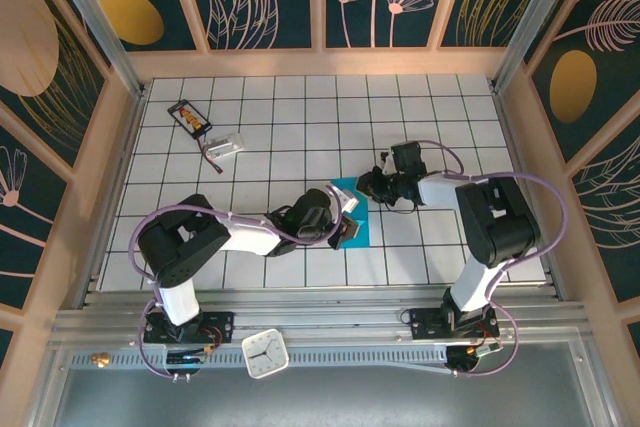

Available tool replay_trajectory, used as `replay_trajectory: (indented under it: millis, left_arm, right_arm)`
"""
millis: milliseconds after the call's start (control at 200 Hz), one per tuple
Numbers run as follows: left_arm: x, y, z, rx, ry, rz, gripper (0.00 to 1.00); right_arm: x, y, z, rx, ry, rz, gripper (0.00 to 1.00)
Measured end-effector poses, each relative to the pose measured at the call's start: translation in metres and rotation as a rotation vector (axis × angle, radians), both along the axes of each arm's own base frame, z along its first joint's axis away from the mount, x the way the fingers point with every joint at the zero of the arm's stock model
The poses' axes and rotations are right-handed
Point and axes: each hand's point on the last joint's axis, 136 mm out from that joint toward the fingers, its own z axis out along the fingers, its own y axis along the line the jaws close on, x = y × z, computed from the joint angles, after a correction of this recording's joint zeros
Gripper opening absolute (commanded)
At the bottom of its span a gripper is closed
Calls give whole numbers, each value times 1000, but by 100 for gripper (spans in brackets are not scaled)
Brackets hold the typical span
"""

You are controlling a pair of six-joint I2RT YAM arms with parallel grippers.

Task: Fold a paper plane with a square sheet of paper (pick it up from the middle)
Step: Fold the triangle a second time at the center of the table.

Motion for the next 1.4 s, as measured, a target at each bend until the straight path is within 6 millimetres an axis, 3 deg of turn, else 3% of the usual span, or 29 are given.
replay_trajectory:
  millis: [160, 866, 1401]
  left_arm:
    - [5, 2, 2, -33, 49, 15, 0]
    - [40, 20, -7, -63, 131, 79, 0]
    - [44, 27, -20, -25, 174, 94, 1]
  right_arm:
    - [-3, -4, -15, -37, 5, 36, 15]
    - [6, -4, -18, -94, -55, 107, 13]
    - [6, -4, -18, -95, -59, 113, 12]
